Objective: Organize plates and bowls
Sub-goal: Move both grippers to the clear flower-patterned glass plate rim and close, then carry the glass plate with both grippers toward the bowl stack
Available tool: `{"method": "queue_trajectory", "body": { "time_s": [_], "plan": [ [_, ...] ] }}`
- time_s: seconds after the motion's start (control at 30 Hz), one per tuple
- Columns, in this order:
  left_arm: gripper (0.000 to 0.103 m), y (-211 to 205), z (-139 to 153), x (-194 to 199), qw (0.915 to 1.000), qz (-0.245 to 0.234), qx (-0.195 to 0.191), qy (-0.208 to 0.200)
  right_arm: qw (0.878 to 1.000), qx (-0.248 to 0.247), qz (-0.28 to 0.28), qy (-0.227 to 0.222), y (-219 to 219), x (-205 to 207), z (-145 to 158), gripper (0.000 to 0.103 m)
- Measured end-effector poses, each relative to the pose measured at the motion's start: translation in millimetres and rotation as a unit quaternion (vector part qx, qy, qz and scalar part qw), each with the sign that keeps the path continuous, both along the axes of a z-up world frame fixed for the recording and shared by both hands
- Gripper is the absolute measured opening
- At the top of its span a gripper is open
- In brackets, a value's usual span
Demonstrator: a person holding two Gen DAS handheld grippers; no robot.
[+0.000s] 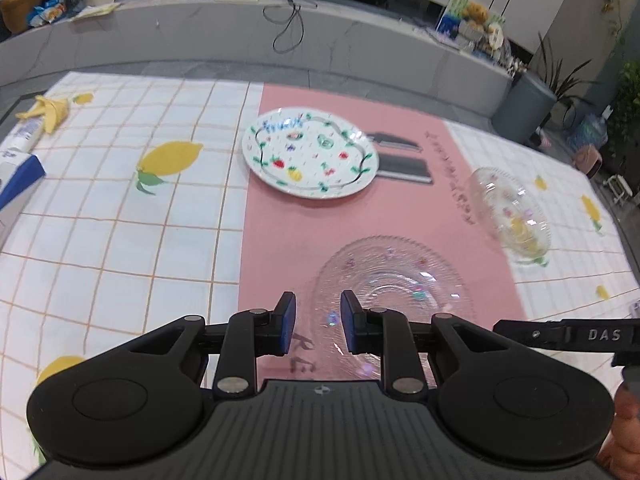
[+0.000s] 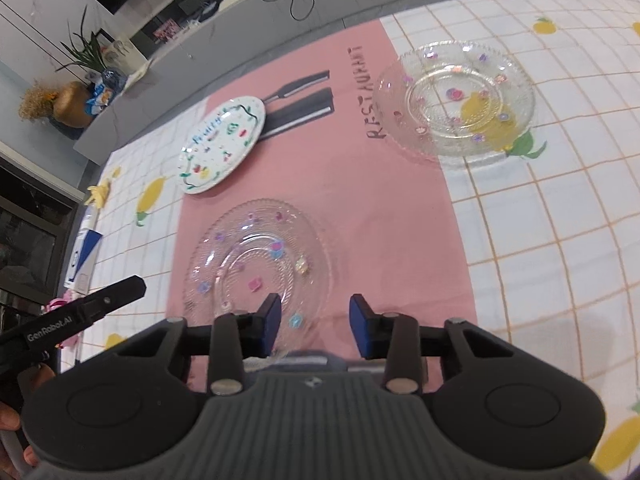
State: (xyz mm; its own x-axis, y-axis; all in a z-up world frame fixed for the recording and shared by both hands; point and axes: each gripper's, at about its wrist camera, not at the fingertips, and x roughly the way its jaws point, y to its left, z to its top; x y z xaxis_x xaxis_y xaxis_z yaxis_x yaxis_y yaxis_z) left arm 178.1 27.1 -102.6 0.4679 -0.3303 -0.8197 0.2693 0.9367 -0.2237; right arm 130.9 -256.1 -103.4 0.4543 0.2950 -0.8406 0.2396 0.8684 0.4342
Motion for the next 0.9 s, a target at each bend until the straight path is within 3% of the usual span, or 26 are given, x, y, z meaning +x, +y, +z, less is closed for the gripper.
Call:
{"method": "queue_trajectory", "body": {
  "time_s": [0.23,0.47,0.63,0.7,0.9],
  "plan": [
    [0.027,-1.7,-28.2,17.4,0.9998,-0.004,-0.004,0.02,1.0,-0.003,0.004,0.01,0.9,20.8,-22.4,0.031],
    [0.028,-2.1,-38.2,20.9,0.9993,-0.007,-0.017,0.033,1.0,0.006,0.002,0.002,-0.1,29.7,-30.7,0.026],
    [0.028,-4.7,-39.0,19.9,0.9992,-0.01,-0.02,0.034,1.0,0.031,0.001,0.003,1.7,31.7,-37.0,0.014],
    [0.02,-5.1,-39.4,19.6,0.9989,-0.014,-0.026,0.037,0.999,0.044,-0.007,0.003,1.1,30.8,-39.1,0.013],
    [0.017,-4.9,-39.3,19.9,0.9986,-0.006,-0.034,0.041,0.999,0.044,-0.018,0.01,1.1,31.0,-37.8,0.008]
  ]
}}
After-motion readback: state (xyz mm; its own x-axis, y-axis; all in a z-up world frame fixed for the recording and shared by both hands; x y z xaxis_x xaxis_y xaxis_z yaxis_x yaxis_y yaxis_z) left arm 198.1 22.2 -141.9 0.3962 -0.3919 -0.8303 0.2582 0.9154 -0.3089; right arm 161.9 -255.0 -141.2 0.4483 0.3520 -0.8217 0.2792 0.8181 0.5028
